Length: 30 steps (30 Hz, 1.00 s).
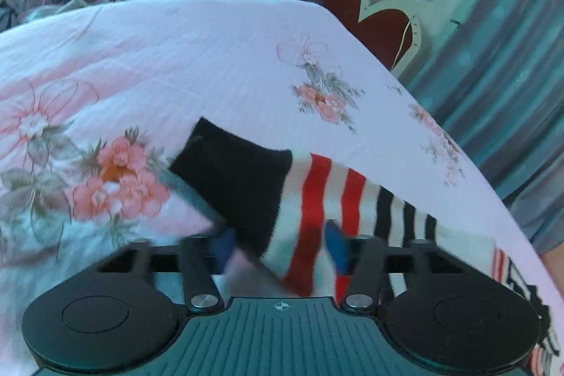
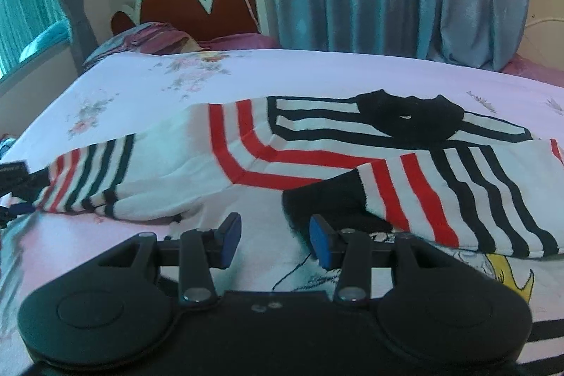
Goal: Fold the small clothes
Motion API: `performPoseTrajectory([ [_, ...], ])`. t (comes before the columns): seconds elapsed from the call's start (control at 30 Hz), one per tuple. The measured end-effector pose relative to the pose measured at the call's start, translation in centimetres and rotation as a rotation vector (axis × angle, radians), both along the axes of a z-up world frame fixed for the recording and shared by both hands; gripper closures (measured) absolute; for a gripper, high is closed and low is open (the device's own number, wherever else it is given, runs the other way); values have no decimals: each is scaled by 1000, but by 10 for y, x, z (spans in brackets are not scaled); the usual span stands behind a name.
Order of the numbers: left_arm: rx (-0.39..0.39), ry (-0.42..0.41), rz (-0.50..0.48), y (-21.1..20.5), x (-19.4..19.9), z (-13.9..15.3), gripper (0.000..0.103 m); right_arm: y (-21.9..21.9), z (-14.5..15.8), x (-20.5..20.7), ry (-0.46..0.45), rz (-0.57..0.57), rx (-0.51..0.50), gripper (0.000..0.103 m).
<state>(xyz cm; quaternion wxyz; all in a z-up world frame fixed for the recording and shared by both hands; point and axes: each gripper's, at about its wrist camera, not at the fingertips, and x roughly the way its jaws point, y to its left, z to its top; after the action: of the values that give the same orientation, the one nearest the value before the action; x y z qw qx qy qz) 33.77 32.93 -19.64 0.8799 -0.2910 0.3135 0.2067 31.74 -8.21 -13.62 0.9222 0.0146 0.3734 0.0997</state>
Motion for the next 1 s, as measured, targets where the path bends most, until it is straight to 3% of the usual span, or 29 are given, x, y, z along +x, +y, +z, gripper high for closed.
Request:
performPoseTrajectory([
  [0.07, -1, 0, 10, 7, 4, -3, 89, 0, -5, 9, 11, -19, -4, 61],
  [0.17, 5, -19, -1, 8, 2, 1, 98, -1, -12, 20, 20, -43, -7, 61],
  [0.3, 87, -98, -90, -14, 2, 32, 98, -1, -20, 31, 17, -56, -29, 60],
  [0.4, 134, -183, -211, -48, 12, 68, 98, -3, -40, 44, 111, -56, -42, 60],
  [0.43, 156, -214, -263, -64, 17, 81, 99, -6, -39, 42, 98, -56, -26, 62],
  [0.53, 177, -284, -433, -119, 33, 111, 98, -18, -22, 32, 54, -63, 23, 60],
  [0.67, 176, -322, -669, -209, 51, 121, 99, -49, 3, 17, -3, -102, 74, 58],
  [0.8, 178, -269, -863, -298, 63, 95, 98, -91, 18, 1, -30, -169, 101, 55],
  [0.9, 201, -166, -970, -347, 66, 60, 98, -118, 17, -8, -22, -205, 92, 54],
  [1.0, 241, -46, -1012, -371, 62, 36, 98, -136, 12, -14, 2, -231, 107, 53],
])
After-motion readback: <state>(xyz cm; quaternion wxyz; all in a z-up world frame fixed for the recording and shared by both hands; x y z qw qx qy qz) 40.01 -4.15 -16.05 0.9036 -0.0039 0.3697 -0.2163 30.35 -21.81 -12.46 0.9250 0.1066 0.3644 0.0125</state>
